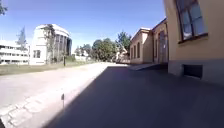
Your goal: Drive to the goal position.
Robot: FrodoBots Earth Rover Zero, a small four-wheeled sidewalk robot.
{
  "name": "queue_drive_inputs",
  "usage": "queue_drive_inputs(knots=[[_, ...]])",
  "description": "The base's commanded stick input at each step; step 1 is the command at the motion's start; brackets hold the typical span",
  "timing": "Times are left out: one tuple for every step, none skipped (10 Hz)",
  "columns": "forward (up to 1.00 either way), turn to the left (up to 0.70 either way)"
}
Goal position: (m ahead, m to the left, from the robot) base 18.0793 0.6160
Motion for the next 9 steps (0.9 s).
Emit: queue_drive_inputs(knots=[[0.25, 0.00], [0.25, 0.00], [0.25, 0.00], [0.25, 0.00], [0.25, 0.00], [0.25, 0.00], [0.25, 0.00], [0.25, 0.00], [0.25, 0.00]])
